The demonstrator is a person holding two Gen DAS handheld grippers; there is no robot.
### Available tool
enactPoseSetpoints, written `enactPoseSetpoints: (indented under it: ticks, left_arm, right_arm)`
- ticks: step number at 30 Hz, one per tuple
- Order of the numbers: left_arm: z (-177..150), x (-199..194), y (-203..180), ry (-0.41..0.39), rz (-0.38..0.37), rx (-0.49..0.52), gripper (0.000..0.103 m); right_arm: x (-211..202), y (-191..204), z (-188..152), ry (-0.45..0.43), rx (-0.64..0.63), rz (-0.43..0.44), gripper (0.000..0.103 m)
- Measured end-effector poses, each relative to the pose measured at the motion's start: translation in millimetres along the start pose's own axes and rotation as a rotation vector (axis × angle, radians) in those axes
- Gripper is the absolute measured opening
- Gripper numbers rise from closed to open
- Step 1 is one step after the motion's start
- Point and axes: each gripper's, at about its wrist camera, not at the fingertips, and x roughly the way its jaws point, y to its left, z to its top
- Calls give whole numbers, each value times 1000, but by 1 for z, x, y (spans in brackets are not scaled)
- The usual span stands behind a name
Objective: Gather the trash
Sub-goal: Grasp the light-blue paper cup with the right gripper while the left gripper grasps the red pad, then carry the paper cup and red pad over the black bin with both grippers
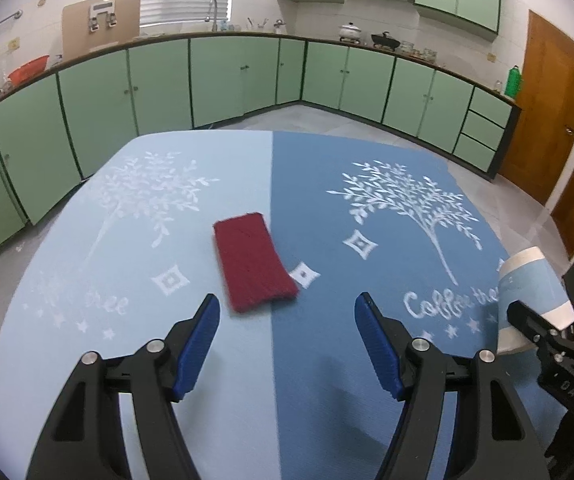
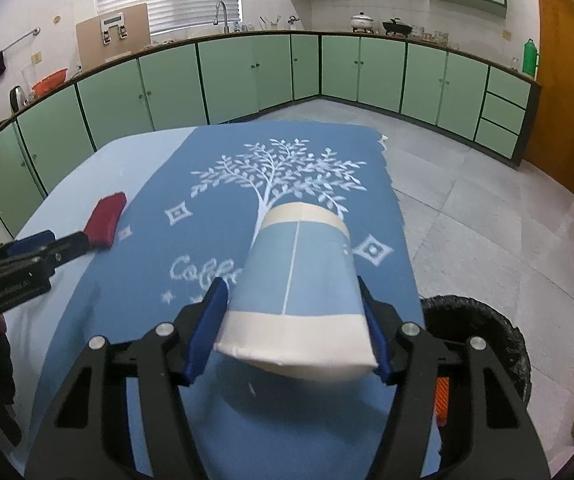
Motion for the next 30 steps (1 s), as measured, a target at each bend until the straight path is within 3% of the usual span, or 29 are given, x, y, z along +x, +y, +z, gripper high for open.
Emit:
enactPoseSetpoints:
  ticks: [10,15,18,19,26,30]
  left_arm:
    - [18,45,17,76,36,-56,72]
    - [20,64,19,121,18,-78,71]
    - [21,66,15,115,43,-69,60]
    - [22,66,16,111,55,-74,48]
    - [20,54,21,94,21,-123,46]
    - [21,33,9,62,-10,-92,46]
  right_arm:
    - [25,21,30,-16,-17,60,60]
    - [32,27,33,-11,-31,68,60]
    - [35,27,32,-3,-35,68,61]
    - [36,26,31,-1,-33,68,61]
    - [29,27,32,-12,-47,60,61]
    - [17,22,34,-28,-37,64,61]
